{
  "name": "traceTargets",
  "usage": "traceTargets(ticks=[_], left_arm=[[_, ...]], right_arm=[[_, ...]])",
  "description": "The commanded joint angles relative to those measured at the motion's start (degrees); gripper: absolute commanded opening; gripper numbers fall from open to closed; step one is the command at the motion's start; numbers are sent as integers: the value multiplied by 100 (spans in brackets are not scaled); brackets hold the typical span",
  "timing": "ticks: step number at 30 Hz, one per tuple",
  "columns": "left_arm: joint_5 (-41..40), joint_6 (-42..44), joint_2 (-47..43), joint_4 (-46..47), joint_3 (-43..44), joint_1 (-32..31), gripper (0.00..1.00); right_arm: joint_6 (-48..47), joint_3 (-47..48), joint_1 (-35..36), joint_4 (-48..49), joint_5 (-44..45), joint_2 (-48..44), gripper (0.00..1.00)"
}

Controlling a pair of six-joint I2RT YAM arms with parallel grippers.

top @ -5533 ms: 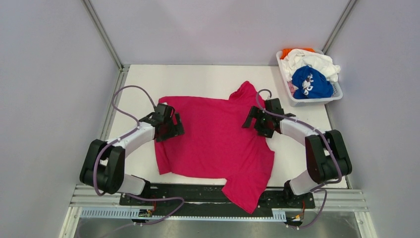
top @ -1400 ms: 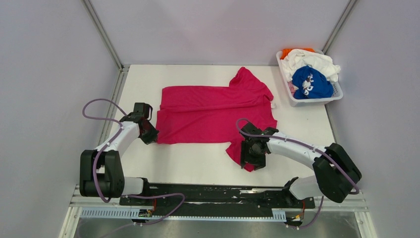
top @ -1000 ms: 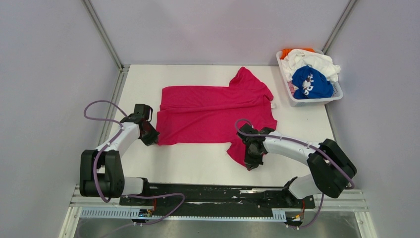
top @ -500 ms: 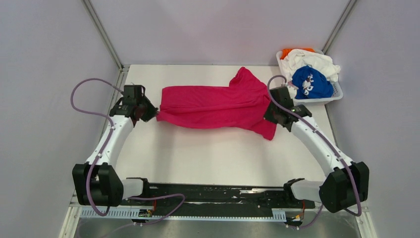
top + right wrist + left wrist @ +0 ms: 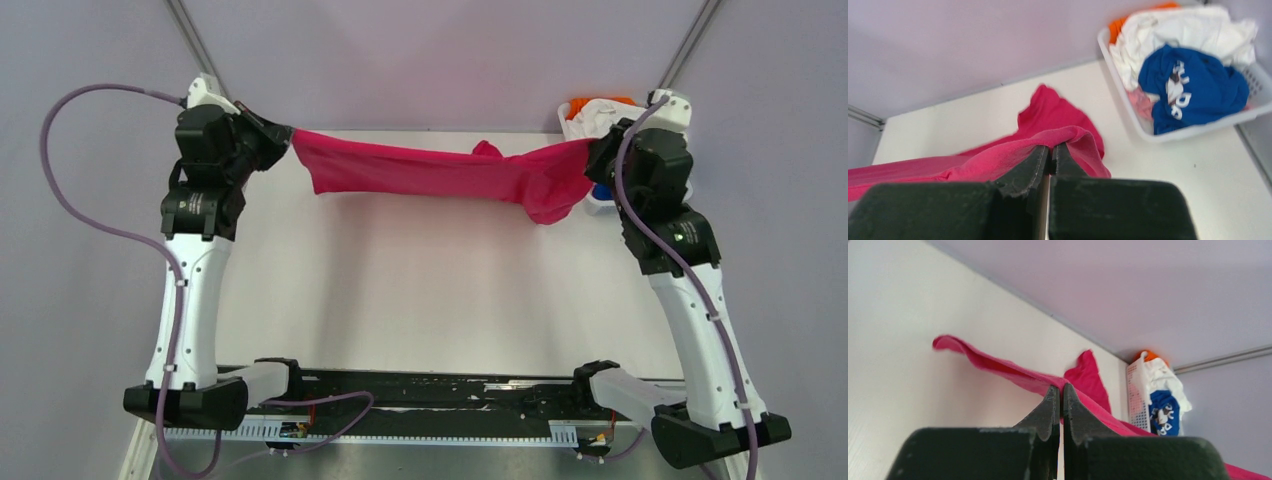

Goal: Fold and stack the t-shirts
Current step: Flatten out the tshirt

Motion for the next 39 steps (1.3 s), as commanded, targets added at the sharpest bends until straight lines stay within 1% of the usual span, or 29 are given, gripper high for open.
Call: traceTargets(ticks=[1, 4, 6, 9, 12, 17, 20, 23, 26, 27, 29, 31, 35, 36, 37, 38, 39], left_arm=[[-1, 410, -445, 116, 858, 15, 0], [248, 649, -524, 98, 1296, 21, 0], [352, 795, -559, -71, 1713, 16, 0], [395, 945, -680, -414, 2335, 13, 0], [385, 1089, -878, -632, 2703, 14, 0], [148, 1202, -1333, -853, 3016, 14, 0], [163, 1204, -1532, -845, 2957, 18, 0], [255, 1182, -1613, -875, 2842, 13, 0], [174, 1183, -1614, -942, 2625, 13, 0], [26, 1173, -1596, -943, 2580, 18, 0], [-189, 1130, -1553, -925, 2405, 15, 0], [-463, 1004, -1557, -728, 1999, 18, 0], [-911, 874, -1463, -361, 555, 15, 0], [-1031, 852, -1354, -323, 359, 19, 0], [-1303, 841, -1302, -161, -81, 19, 0], [-1444, 837, -1190, -39, -320, 20, 0], [-1495, 842, -1124, 257, -809, 17, 0]], right_arm=[[-977, 914, -24, 479, -307, -359, 0], [-1266, 1449, -23, 396, -694, -438, 0], [-1396, 1828, -24, 248, -969, -494, 0], [-1535, 2376, -22, 5, -1409, -645, 0], [-1618, 2912, -21, -251, -1806, -772, 0], [-1714, 3656, -18, -714, -2428, -862, 0], [-1729, 3720, -22, -744, -2608, -994, 0], [-1741, 3653, -22, -729, -2570, -1053, 0], [-1742, 3485, -18, -668, -2388, -1017, 0], [-1735, 3382, -24, -609, -2295, -998, 0], [-1727, 3040, -24, -412, -2146, -988, 0], [-1713, 2533, -18, -112, -1921, -957, 0], [-1662, 1704, -20, 347, -1194, -687, 0], [-1624, 1461, -24, 438, -999, -588, 0], [-1575, 1168, -20, 555, -807, -494, 0], [-1560, 922, -14, 714, -636, -369, 0], [-1462, 692, -24, 841, -467, -223, 0]])
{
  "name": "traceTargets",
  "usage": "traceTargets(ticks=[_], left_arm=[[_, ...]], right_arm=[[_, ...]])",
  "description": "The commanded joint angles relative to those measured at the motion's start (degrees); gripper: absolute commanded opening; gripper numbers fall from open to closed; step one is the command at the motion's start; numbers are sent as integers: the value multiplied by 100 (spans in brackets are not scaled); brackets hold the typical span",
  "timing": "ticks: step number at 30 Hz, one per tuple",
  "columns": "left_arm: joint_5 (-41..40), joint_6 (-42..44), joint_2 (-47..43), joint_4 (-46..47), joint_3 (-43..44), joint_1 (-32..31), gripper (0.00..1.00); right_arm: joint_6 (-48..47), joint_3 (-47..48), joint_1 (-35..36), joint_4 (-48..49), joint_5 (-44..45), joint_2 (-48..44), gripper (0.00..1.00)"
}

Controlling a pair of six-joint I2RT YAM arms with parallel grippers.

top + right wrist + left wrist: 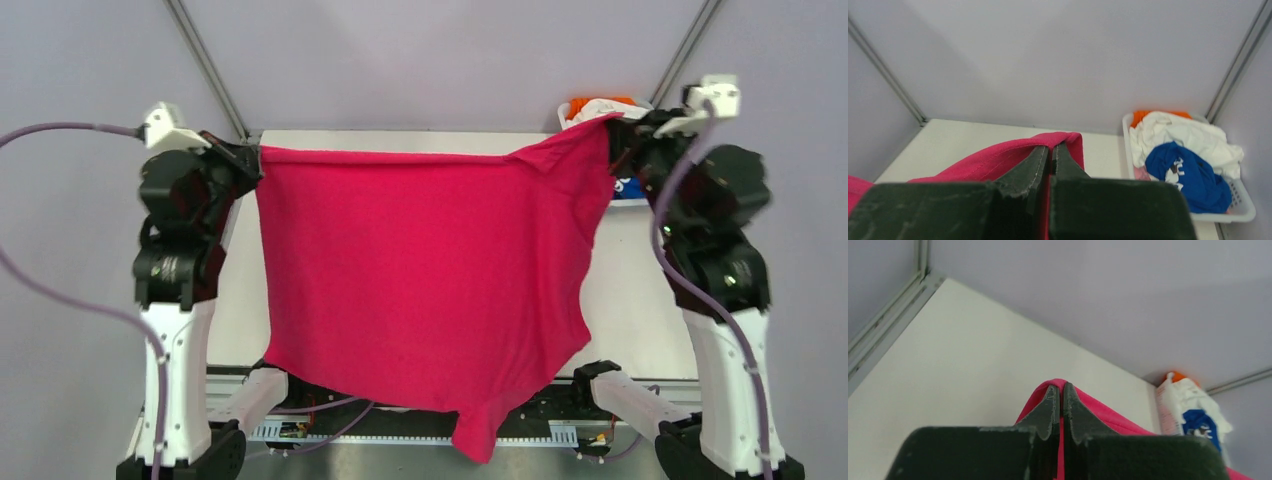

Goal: Fold and stack the t-shirts
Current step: Flatten out the tshirt

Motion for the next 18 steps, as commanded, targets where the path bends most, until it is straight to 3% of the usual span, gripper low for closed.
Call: traceTargets(ticks=[1, 4, 8, 14, 18], left_arm=[[-848, -78, 577, 766, -1280, 16, 0], [-985, -74, 1166, 1513, -2165, 20, 0], [-1215, 33, 2342, 2303, -2539, 27, 0], [-928, 159, 4428, 2422, -1657, 29, 0], [-865, 154, 5220, 2300, -1031, 30, 0]], right_arm=[[205, -884, -26, 771, 1111, 647, 0], [524, -1444, -41, 1004, 1369, 1193, 0], [625, -1996, -55, 1675, 974, 2117, 0], [843, -1599, -58, 1909, 802, 3529, 0], [934, -1258, -57, 1910, 931, 4140, 0]])
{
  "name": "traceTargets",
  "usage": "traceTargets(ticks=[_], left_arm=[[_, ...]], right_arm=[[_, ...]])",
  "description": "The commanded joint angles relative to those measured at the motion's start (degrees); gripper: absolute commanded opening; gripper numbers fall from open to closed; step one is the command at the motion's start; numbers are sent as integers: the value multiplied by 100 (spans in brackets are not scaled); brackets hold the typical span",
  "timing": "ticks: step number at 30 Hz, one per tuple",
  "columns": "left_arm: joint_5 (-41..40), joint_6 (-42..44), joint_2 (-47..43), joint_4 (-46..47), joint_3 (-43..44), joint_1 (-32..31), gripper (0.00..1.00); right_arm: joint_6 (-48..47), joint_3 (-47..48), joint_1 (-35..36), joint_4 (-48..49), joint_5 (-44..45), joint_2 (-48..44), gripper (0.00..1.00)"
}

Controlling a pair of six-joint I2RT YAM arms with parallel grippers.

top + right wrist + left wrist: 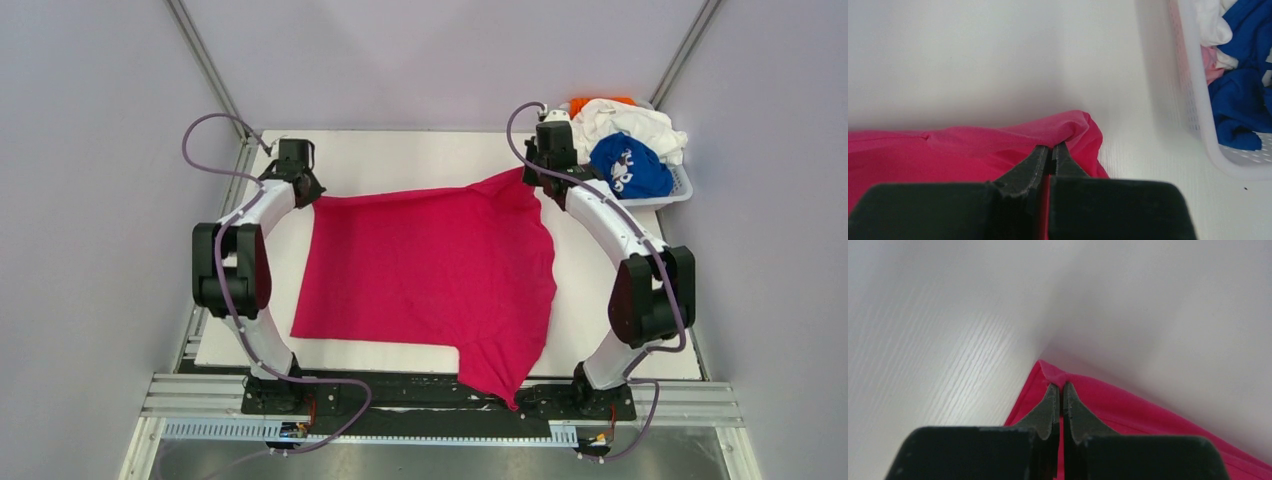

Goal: Fold and stack the t-shirts
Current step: Flatten out the tshirt

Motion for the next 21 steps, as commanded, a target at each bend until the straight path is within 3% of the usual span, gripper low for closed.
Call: traceTargets(ticks=[1, 13, 16, 19, 21], left_arm=[[-45, 94, 521, 340, 772, 23, 0], [-9, -61, 1829, 30, 2105, 22, 0], [-120, -143, 2108, -118, 2423, 27, 4], [-203, -218, 2476, -319, 2958, 30, 22], [-219, -209, 2616, -491, 3335, 24, 48]], right_arm=[[240, 618, -37, 577, 191, 386, 0], [124, 1615, -55, 620, 549, 1873, 0], [146, 2013, -79, 622, 659, 2353, 6], [427, 2553, -190, 622, 440, 2856, 8], [525, 3042, -293, 578, 81, 3173, 14]])
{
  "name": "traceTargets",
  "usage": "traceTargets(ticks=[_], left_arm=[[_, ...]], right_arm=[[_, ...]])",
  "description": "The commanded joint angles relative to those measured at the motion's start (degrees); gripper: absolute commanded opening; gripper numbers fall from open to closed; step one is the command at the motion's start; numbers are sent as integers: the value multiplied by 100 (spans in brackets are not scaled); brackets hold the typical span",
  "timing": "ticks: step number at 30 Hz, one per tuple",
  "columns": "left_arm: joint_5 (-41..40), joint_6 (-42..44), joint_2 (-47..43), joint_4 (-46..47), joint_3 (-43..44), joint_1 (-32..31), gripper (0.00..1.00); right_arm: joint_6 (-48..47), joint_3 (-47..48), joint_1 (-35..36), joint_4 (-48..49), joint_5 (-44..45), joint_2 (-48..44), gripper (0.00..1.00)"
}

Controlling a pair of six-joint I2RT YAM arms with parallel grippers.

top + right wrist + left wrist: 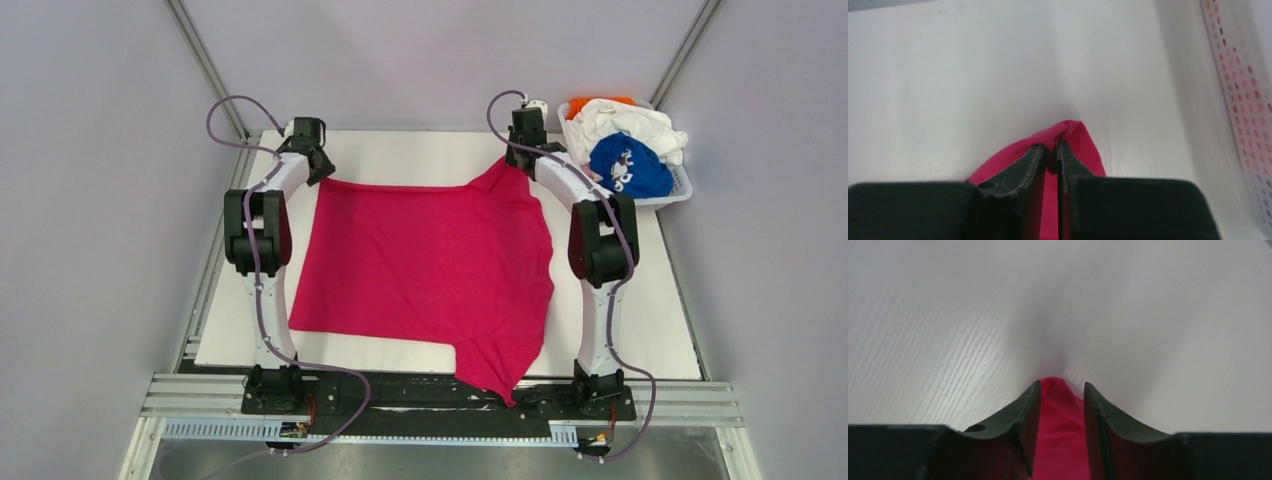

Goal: Fold and stack the t-shirts
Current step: Flatten out the tshirt

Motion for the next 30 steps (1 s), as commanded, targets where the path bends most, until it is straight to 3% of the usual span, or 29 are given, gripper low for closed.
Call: traceTargets(ticks=[1, 3, 5, 7, 12, 15, 25, 30], left_arm=[[-200, -114, 241, -332, 895, 25, 77], [-138, -68, 223, -445, 1193, 24, 97], [14, 19, 70, -502, 1348, 24, 99], [176, 78, -176, -571, 1263, 28, 100], [824, 78, -1094, -682, 418, 14, 100], [1109, -19, -1683, -510, -608, -57, 100], [1720, -30, -2763, 181, -2961, -259, 100], [1602, 288, -2768, 75, -3238, -259, 100]], right_arm=[[323, 1168, -240, 148, -490, 587, 21], [375, 1653, -281, -158, -818, 745, 57], [403, 1714, -287, -286, -1131, 634, 82], [530, 1366, -286, -291, -1527, 316, 98], [964, -18, -274, -136, -2956, -537, 100], [1329, -571, -232, 66, -3562, -655, 100], [1742, -360, -175, 182, -3742, 79, 100], [1770, -156, -166, 185, -3490, 402, 100]])
